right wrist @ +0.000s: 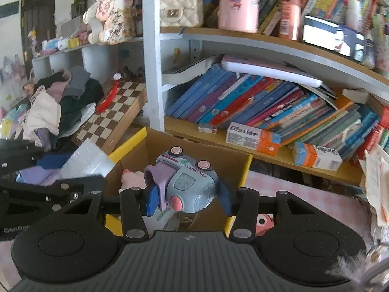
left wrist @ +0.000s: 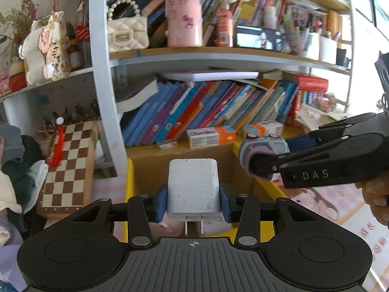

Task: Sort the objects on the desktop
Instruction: 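Lift the charger and grey-blue toy up over the yellow box with both tools, then lower both items into the box and open both tools to release them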

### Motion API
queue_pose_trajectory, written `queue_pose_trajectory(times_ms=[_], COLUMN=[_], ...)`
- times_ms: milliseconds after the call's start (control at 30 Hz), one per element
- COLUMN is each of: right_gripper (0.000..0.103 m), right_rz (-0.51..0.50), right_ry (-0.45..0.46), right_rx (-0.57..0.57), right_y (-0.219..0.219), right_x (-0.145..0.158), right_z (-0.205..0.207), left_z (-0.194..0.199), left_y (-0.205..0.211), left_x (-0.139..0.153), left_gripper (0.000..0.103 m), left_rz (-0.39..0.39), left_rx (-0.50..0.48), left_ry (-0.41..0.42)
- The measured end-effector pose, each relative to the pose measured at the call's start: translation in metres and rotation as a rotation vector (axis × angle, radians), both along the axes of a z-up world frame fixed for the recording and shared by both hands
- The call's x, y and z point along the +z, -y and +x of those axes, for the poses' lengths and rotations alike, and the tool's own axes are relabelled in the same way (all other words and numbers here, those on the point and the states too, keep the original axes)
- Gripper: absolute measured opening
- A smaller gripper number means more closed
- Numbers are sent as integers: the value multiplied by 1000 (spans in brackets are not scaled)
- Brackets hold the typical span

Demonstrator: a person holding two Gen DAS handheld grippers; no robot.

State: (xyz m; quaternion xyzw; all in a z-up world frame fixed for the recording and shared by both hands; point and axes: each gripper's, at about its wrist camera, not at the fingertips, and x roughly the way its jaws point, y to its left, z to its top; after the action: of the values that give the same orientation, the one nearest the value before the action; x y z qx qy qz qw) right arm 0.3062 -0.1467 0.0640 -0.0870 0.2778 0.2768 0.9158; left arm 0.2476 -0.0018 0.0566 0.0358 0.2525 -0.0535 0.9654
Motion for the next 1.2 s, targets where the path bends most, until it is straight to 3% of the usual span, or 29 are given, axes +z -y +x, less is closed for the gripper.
queue_pose_trajectory(times_ms=[600, 1200], right_gripper=[46, 47], right_rz=[-220, -391], right_ry=[-22, -50], right_rx=[136, 214], right_y=[-58, -74], right_x=[-56, -94], right_z=[80, 116], left_z=[84, 117], left_y=[-12, -18], left_x=[-45, -79], left_gripper=[42, 42], left_rz=[98, 126], left_rx=[38, 19], left_ry=[-142, -274])
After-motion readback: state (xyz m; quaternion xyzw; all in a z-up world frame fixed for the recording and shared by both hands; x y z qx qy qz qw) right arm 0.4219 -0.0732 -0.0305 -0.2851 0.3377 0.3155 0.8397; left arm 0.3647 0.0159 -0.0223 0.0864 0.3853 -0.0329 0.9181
